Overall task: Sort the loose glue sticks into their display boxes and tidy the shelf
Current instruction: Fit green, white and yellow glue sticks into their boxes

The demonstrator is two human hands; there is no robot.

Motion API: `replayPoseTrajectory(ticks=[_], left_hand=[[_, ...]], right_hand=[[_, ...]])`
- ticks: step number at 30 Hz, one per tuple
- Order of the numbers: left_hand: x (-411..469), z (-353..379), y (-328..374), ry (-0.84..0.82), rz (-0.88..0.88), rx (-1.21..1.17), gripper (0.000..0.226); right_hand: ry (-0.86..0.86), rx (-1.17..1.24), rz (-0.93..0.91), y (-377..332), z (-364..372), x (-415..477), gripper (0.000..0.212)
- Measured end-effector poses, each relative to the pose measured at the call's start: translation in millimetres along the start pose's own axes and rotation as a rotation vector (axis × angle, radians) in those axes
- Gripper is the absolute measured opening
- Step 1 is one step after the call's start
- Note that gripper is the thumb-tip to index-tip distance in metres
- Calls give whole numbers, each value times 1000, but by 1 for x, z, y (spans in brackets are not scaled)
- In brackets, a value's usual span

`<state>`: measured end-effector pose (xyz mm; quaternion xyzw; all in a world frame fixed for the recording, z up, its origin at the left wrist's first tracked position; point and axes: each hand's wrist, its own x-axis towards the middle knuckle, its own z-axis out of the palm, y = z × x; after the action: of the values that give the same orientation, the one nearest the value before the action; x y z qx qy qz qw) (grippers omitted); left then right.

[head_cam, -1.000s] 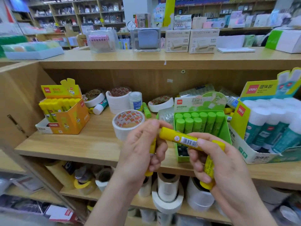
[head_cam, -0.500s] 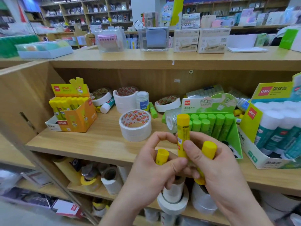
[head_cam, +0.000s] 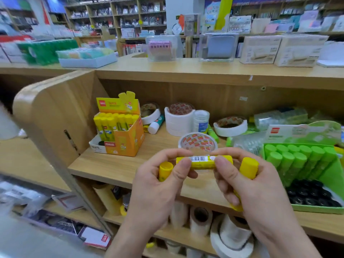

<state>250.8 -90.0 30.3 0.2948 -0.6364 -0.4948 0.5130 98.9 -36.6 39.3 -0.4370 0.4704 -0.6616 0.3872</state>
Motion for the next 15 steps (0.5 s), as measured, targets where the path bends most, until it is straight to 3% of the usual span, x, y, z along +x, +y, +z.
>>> replayPoseTrajectory(ticks=[3, 7, 11, 15], left_hand=[[9, -41, -5, 68, 30, 133, 15], [35, -115, -23, 316, 194, 691, 13], [64, -167, -51, 151, 29, 1039, 42], [69, -182, -65, 5, 108, 1066, 25]], right_hand=[[50, 12, -40, 7, 32, 16, 24], [87, -38, -97, 11, 74, 44, 22], [55, -190, -166, 14, 110, 72, 20], [15, -459, -239, 18, 133, 97, 16]])
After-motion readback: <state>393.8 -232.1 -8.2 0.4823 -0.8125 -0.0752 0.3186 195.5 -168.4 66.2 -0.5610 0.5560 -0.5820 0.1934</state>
